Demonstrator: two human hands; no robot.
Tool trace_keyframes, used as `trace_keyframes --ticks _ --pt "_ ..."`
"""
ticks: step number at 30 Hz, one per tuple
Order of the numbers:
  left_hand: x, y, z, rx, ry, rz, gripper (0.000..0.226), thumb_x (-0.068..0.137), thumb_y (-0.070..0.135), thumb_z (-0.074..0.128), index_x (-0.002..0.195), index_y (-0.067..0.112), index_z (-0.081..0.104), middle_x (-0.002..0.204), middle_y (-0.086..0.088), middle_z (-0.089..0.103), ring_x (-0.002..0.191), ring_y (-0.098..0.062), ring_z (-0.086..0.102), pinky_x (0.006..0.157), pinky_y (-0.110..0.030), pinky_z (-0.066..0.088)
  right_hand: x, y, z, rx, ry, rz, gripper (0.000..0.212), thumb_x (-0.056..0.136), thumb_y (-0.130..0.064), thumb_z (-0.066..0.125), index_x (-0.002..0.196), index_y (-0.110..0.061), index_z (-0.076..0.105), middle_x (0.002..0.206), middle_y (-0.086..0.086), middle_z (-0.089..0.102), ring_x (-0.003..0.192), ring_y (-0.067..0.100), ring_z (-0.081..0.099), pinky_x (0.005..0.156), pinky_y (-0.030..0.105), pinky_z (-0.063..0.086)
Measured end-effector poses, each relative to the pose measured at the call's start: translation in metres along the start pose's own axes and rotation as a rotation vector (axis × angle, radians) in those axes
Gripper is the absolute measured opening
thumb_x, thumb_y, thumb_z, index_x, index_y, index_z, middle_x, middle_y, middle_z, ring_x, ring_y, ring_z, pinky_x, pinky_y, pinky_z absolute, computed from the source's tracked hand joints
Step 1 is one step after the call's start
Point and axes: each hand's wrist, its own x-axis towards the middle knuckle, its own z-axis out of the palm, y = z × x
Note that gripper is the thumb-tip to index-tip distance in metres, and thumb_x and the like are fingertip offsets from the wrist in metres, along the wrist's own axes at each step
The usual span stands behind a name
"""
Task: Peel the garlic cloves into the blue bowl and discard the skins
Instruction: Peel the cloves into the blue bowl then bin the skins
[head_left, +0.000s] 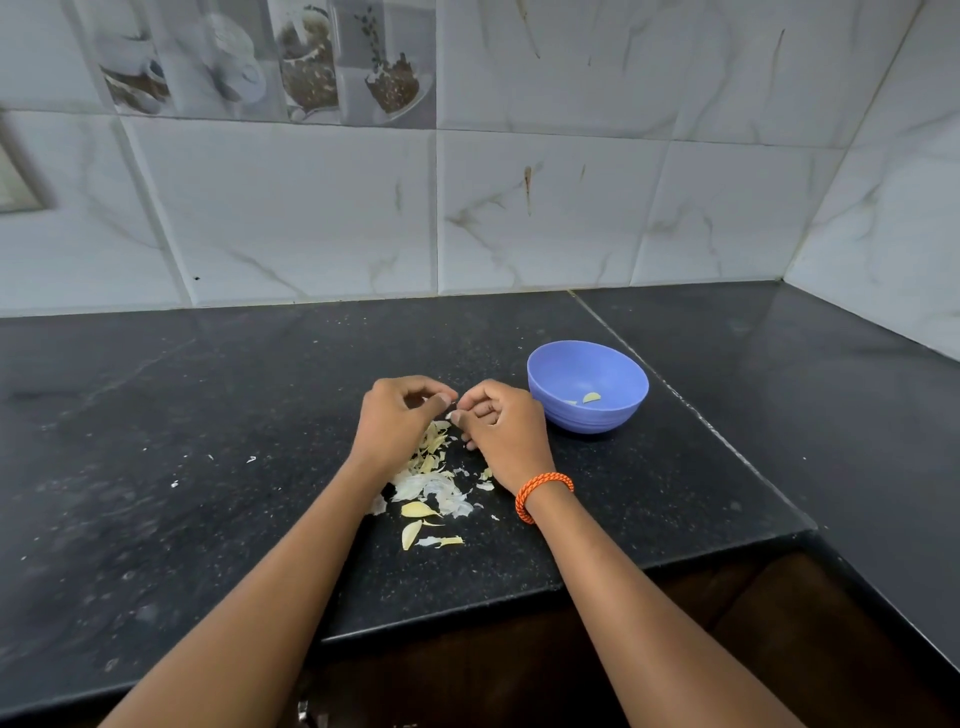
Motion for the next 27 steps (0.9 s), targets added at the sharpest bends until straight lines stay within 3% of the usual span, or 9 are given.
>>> trace_keyframes --ticks 4,6,9,12,16,19,23,27 --pt "0.0 -0.006 0.002 0.014 -0.045 0.007 0.014 0.097 0.023 0.079 0.088 0.032 0.086 0.08 -0.003 0.08 0.057 -0.024 0.058 0.062 -0.038 0.05 -0.001 0.0 -0.003 0.004 0.048 -0.02 0.007 0.095 -0.008 0.077 0.094 -0.015 0.079 0.077 -0.001 0.077 0.07 0.013 0.076 0.068 0.027 0.064" --pt "-0.001 -0.006 0.002 0.022 -0.05 0.011 0.009 0.095 0.027 0.082 0.088 0.03 0.086 0.08 -0.001 0.081 0.064 -0.034 0.065 0.066 -0.045 0.055 -0.001 0.0 -0.003 0.004 0.065 -0.028 0.007 0.094 -0.009 0.077 0.092 -0.016 0.078 0.076 -0.001 0.077 0.07 0.014 0.076 0.069 0.032 0.066" --pt "-0.003 -0.002 0.002 0.026 -0.06 0.006 0.009 0.095 0.027 0.083 0.087 0.026 0.087 0.081 0.006 0.081 0.069 -0.029 0.068 0.071 -0.047 0.058 -0.001 0.001 -0.003 0.03 0.071 -0.03 0.007 0.093 -0.007 0.077 0.092 -0.014 0.078 0.078 0.0 0.078 0.07 0.015 0.076 0.07 0.034 0.066" --pt "-0.004 0.0 0.002 0.009 -0.063 0.01 0.01 0.097 0.024 0.081 0.089 0.026 0.087 0.078 0.003 0.081 0.065 -0.033 0.066 0.068 -0.048 0.057 -0.001 0.0 -0.004 0.082 0.057 -0.036 0.008 0.094 -0.006 0.077 0.101 -0.01 0.078 0.082 0.001 0.079 0.072 0.013 0.077 0.072 0.031 0.066" --pt "-0.007 0.002 0.002 0.003 -0.055 0.02 0.012 0.097 0.02 0.079 0.09 0.024 0.087 0.079 0.003 0.082 0.075 -0.052 0.071 0.073 -0.062 0.06 -0.002 0.0 -0.005 0.085 0.067 -0.03 0.01 0.095 -0.003 0.075 0.104 -0.007 0.078 0.086 0.001 0.079 0.073 0.01 0.077 0.07 0.021 0.062" --pt "-0.007 0.003 0.003 0.026 -0.044 0.026 0.011 0.096 0.02 0.08 0.091 0.026 0.087 0.081 0.007 0.082 0.074 -0.043 0.074 0.074 -0.061 0.061 -0.002 0.001 -0.005 0.086 0.061 -0.028 0.011 0.097 -0.001 0.072 0.104 -0.006 0.079 0.087 0.001 0.079 0.073 0.009 0.077 0.071 0.02 0.062" --pt "-0.009 0.005 0.003 0.032 -0.084 0.076 0.009 0.092 0.023 0.086 0.101 0.026 0.087 0.087 0.011 0.083 0.083 -0.014 0.081 0.085 -0.049 0.066 -0.002 0.001 -0.006 0.09 0.071 -0.025 0.013 0.097 -0.002 0.073 0.107 -0.005 0.079 0.085 0.002 0.08 0.075 0.008 0.077 0.072 0.02 0.062" --pt "-0.008 0.003 0.004 0.101 -0.065 0.123 0.008 0.091 0.026 0.087 0.099 0.028 0.087 0.086 0.014 0.082 0.081 -0.009 0.078 0.082 -0.049 0.064 -0.001 0.003 -0.005 0.088 0.071 -0.021 0.01 0.099 -0.004 0.07 0.105 -0.006 0.078 0.081 0.001 0.08 0.074 0.012 0.077 0.074 0.027 0.065"
